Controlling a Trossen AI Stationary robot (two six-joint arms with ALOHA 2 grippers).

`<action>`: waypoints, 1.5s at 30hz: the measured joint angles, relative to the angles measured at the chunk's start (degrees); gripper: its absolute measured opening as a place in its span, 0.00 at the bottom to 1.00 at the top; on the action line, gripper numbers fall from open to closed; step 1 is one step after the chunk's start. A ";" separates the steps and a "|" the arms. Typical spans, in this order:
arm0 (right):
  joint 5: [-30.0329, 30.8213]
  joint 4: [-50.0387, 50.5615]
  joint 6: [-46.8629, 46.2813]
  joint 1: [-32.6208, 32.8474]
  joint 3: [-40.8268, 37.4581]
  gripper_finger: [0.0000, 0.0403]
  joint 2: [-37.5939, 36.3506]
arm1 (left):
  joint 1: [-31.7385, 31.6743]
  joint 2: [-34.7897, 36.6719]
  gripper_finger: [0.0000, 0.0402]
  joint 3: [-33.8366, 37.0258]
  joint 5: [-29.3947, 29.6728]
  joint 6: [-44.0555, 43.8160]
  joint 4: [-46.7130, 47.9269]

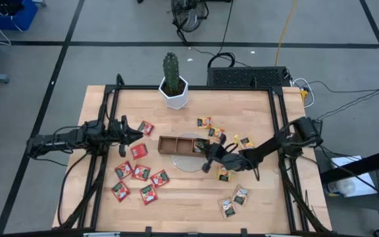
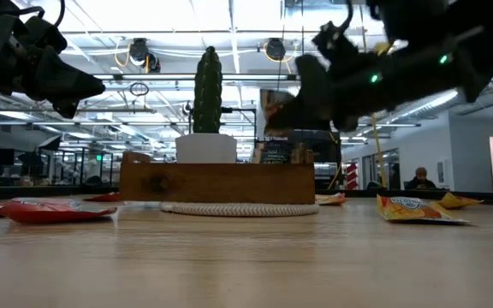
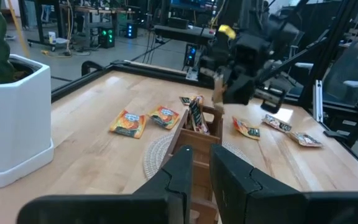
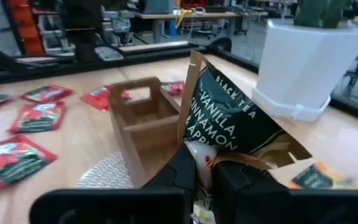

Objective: Pick & Place Tea
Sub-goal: Put the brown tea bag into the right section of the wooden organizer

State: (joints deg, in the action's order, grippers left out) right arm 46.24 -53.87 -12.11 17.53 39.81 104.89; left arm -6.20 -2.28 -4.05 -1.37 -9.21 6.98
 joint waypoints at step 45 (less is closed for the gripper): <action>0.53 -9.07 16.88 -1.79 0.12 0.30 2.10 | 0.02 0.00 0.14 0.00 0.00 0.00 0.04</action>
State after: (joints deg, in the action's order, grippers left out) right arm 46.77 -62.94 4.78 15.75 39.93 106.99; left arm -6.18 -2.28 -4.05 -1.37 -9.22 7.03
